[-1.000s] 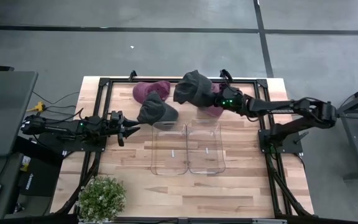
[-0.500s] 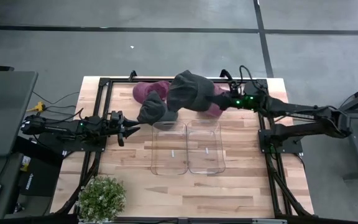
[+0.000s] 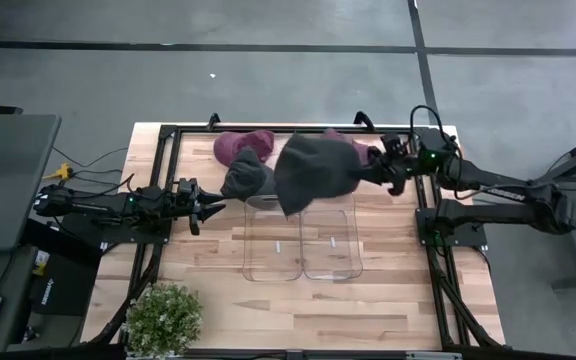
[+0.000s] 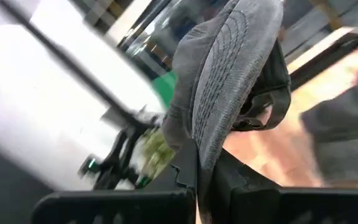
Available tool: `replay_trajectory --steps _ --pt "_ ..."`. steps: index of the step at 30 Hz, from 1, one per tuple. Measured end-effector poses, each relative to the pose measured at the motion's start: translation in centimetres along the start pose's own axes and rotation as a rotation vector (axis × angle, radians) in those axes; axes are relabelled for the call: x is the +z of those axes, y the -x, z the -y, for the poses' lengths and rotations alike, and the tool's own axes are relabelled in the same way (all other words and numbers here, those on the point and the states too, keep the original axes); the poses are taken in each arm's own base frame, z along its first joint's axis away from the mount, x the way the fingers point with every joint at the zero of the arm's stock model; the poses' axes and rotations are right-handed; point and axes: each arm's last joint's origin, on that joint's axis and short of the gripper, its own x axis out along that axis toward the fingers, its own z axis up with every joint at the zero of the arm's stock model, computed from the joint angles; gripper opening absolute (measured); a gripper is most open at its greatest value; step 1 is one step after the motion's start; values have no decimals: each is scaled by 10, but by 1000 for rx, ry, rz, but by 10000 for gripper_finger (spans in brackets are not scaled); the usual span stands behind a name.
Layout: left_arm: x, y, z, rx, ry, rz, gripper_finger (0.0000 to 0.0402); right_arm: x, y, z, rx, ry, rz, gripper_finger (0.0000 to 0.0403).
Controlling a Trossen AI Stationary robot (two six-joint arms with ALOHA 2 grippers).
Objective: Pick & Place hat
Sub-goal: Put the right black cap into the left transparent bin
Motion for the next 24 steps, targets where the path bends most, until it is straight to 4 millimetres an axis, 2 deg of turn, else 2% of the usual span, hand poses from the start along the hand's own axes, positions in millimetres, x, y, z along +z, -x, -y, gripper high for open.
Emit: replay_trajectory --steps 8,13,24 --pt "0 0 0 0 0 0 138 -6 4 -7 184 -9 -180 5" --pt "0 0 0 0 0 0 138 -9 5 -10 271 -73 -278 5" --pt "0 0 0 0 0 0 138 -17 8 -2 249 -198 -391 5"
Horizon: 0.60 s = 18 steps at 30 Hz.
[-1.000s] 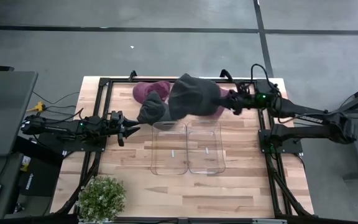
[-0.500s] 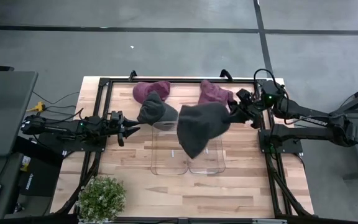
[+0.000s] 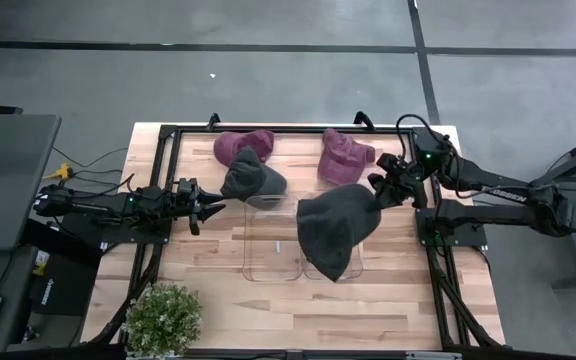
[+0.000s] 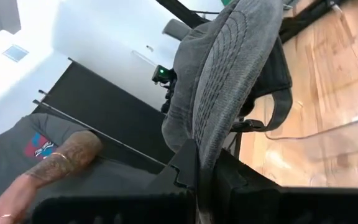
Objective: Pick & Place hat
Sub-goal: Put the right black cap into the left transparent bin
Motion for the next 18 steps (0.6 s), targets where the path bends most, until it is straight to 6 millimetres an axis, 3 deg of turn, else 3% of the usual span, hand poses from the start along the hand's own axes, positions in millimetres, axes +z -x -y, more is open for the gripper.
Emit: replay_trajectory --steps 8,18 --pt "0 0 0 0 0 0 138 -2 0 4 -54 -58 22 5" --pt "0 0 0 0 0 0 138 -5 2 18 -330 -143 187 5"
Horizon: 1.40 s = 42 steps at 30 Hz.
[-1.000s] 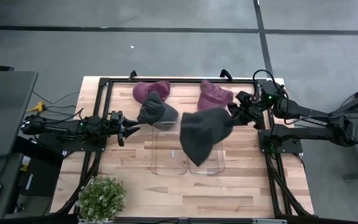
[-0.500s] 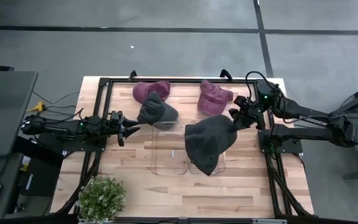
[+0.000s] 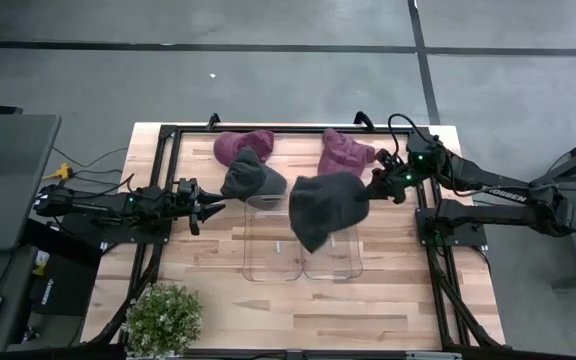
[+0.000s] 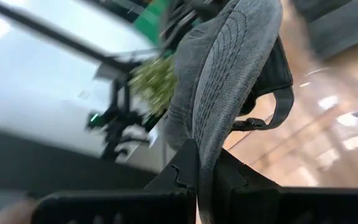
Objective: Pick & Place hat
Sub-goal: Put the right black cap into the left transparent bin
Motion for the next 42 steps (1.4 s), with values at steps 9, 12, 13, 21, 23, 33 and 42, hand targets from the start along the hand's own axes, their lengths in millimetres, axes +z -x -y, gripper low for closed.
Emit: replay_trajectory --steps 9,12,13,21,23,33,42 --pt "0 0 0 0 0 0 138 -5 -9 2 -164 -60 101 5" --pt "0 0 0 0 -1 -1 138 -9 -12 0 -158 -81 77 5" --pt "0 0 0 0 0 0 138 -11 -12 -1 -156 -87 67 5" --pt "0 0 0 0 0 0 138 -28 0 -7 -210 -147 38 5" --pt "0 0 0 0 0 0 138 -33 6 -9 -220 -157 29 5" --pt "0 0 0 0 0 0 138 -42 23 -15 -210 -142 38 5" --pt "0 0 0 0 0 0 138 -43 32 -21 -182 -52 84 5"
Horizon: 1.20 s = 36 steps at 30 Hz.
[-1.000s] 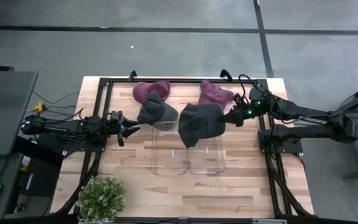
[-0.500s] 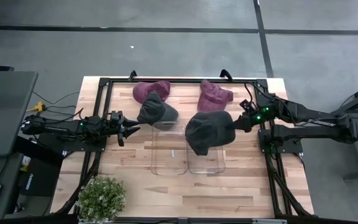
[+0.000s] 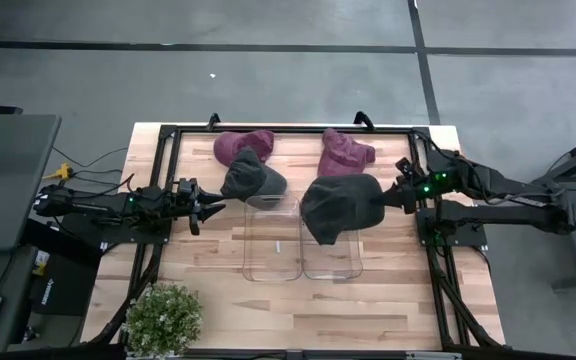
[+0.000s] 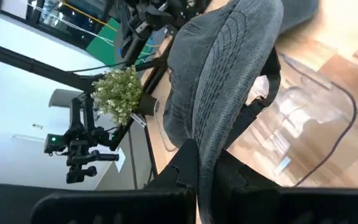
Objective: Pick & Place hat
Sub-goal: Put the right black cap into the left transparent bin
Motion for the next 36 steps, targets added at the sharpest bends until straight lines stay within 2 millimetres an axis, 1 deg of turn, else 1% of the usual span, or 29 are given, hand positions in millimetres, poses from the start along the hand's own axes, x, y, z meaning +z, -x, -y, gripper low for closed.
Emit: replay_trajectory --steps 8,14,30,34,36 --pt "0 0 0 0 0 0 138 2 1 -3 25 33 36 5" --pt "0 0 0 0 0 0 138 5 2 -4 6 30 106 5" --pt "0 0 0 7 0 3 138 5 2 -4 7 44 96 5" --pt "0 0 0 5 2 3 138 6 2 -3 -20 27 132 5" --pt "0 0 0 -2 42 4 138 7 2 -3 -38 27 157 5"
